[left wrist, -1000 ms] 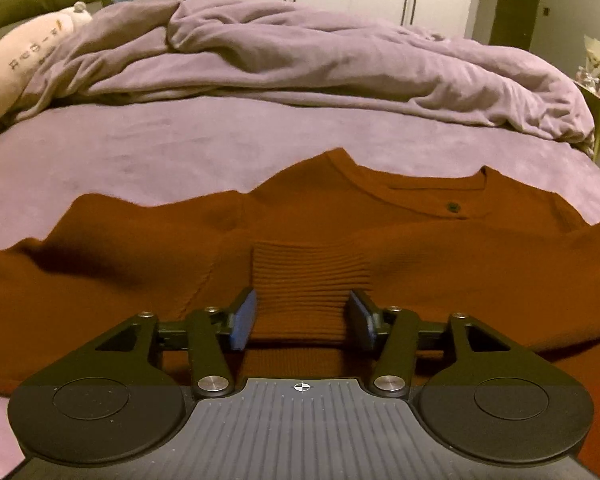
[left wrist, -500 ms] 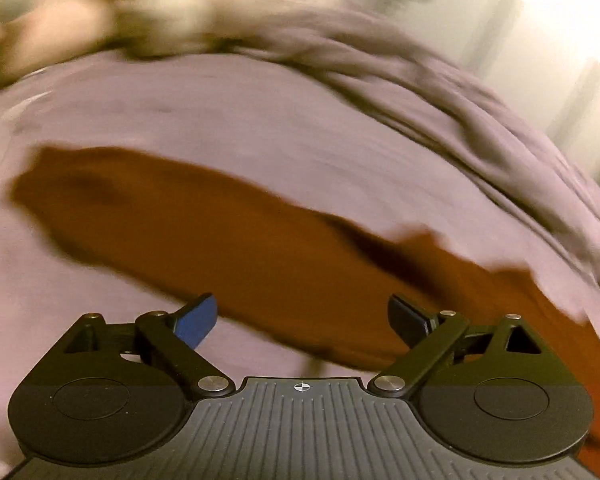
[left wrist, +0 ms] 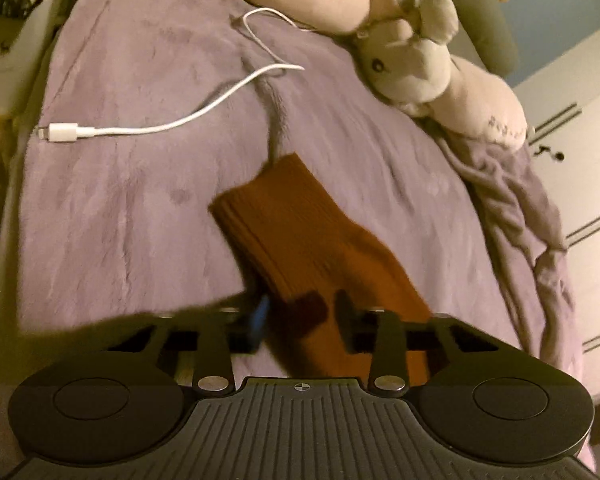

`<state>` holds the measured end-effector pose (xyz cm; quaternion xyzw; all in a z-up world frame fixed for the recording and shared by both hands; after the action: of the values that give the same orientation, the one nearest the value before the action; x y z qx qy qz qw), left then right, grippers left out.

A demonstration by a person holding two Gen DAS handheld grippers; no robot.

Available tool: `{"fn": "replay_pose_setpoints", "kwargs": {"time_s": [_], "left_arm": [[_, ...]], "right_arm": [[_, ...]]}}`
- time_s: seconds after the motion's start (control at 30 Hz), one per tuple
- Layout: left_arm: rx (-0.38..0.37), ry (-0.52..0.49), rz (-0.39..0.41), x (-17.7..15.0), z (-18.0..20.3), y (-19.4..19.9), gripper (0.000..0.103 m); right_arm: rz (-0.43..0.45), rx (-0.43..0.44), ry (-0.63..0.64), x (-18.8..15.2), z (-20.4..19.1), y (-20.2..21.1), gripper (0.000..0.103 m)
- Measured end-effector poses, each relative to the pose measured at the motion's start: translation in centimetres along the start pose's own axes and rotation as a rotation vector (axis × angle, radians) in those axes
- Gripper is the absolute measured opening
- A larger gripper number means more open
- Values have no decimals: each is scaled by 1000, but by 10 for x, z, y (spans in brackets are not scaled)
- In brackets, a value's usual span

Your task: Fold small clothes

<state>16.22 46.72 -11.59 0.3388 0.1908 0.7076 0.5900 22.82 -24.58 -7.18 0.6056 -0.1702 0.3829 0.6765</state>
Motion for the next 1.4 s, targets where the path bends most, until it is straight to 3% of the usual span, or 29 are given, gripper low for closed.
{"fn": "replay_pose_setpoints", "kwargs": {"time_s": [0.03,0.1,0.27,0.43,0.53,0.6,0.67,0.7,0.73,0.8,0.93,1.03,1.17,1.27,1.4], "left_arm": [[16,-6,3,3,0,-3,10],[40,-62,21,1,6,-2,9],[51,-419,171,-23,53,27,8],[-148,-699,165,-87,120,62,8],[-261,-824,82,-143,149,70,8],[-268,-897,47,-181,158,65,9],[-224,-966,25,-215,160,48,19],[-191,-992,4,-228,157,39,35],[-168,-1009,-23,-241,154,30,51],[-138,-1030,-90,-255,143,18,66],[-107,-1011,-96,-247,122,21,61],[-100,-950,-28,-216,117,35,63],[-6,-871,74,-168,107,38,67],[17,-797,60,-141,96,27,67],[90,-804,9,-133,82,3,67]], "right_arm": [[-3,3,-4,1,-2,0,33],[-3,7,-7,3,-4,0,33],[2,17,4,5,-10,2,33],[5,24,-1,5,-10,2,33],[7,25,-15,4,-10,3,33],[6,30,-23,3,-9,3,33],[3,37,-30,1,-9,2,33],[2,41,-30,0,-9,2,33],[0,42,-28,-1,-9,3,33],[1,47,-23,-1,-9,3,34],[-1,83,-9,5,-12,-1,34],[26,142,19,21,-27,-8,34],[92,273,112,57,-77,-19,34],[115,366,167,85,-123,-34,34],[118,517,175,123,-181,-61,34]]}}
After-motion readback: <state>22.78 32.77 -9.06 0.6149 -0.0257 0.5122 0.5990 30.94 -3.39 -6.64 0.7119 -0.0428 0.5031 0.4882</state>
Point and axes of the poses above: each gripper's, at about its wrist camera, not at the fingertips, and y roughly against the way its jaws point, z to its right, x to its top, the point moved 4 cm from there along -y, roughly the way its jaws point, and after that the axes turned 14 degrees about y, right-handed, at the moved point
